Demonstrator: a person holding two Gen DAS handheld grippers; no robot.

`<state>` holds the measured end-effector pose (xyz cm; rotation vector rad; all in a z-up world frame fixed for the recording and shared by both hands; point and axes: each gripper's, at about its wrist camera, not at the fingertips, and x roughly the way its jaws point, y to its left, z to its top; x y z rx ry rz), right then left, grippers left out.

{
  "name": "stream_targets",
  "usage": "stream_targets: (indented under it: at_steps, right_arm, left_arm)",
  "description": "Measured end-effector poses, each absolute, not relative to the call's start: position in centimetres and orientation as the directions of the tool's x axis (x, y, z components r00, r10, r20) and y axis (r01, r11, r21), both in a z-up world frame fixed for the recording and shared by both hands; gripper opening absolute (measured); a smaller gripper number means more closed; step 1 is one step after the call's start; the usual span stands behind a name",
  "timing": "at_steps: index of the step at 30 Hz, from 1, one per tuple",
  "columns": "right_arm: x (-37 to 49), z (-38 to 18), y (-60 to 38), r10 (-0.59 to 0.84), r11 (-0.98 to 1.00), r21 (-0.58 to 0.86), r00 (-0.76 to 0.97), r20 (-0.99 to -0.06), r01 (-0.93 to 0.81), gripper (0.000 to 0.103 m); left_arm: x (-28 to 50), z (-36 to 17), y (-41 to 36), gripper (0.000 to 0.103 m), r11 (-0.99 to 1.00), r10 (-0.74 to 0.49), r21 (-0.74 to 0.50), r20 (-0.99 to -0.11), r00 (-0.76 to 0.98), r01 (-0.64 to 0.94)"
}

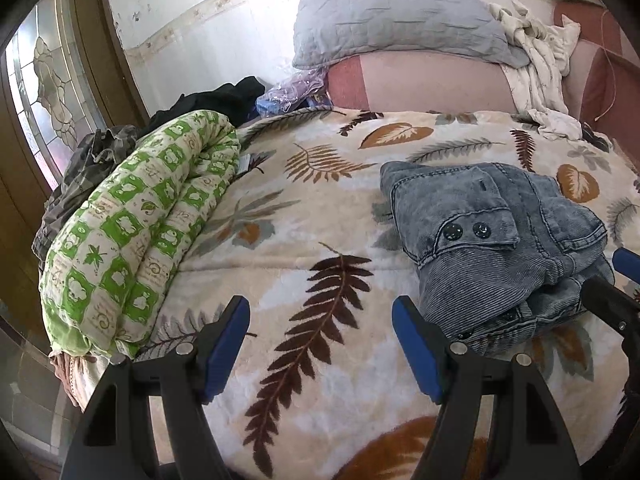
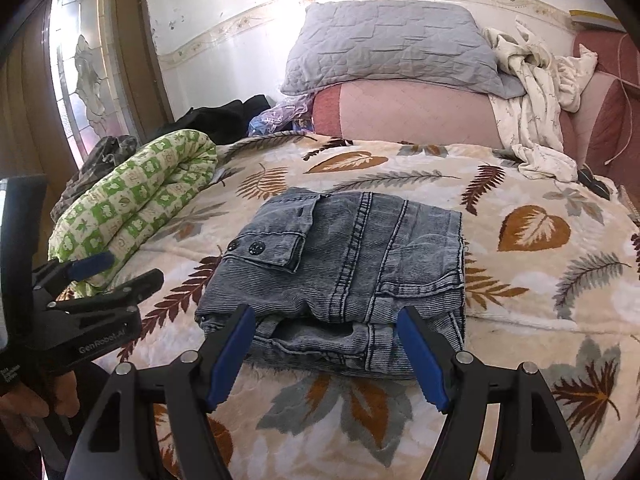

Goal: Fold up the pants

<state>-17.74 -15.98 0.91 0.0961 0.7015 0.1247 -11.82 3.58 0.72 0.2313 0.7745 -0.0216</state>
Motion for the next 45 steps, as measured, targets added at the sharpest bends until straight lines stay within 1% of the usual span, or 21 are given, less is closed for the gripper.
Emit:
stream_targets:
  at_steps: [15,32,45]
  right_arm:
    - [-17.2,0.3,-16.6,0.127,0.989,0.139,0.749,-0.650,-0.046,0.078]
    - [-16.4,-0.9,-17.0,0.104,0.990,0.139,0.722,-0.684,-0.011,0.078]
    - [-16.1,-1.4,-17.1,0.101,0.990,0.140,0.714,-0.692,-0.005,0.078]
  left_arm:
    - [-10.9,-1.3,3.4,0.075,0.971,0.096,0.220,-0.723,0.684,0.095]
    - [-10.5,-2.6,3.7,0.075,0.976,0.089,0.197,-0.747,0.659,0.092]
    - [-10.0,-3.7,4.0,0.075,0.980,0.080,0.178,-0.766,0.638,0.091]
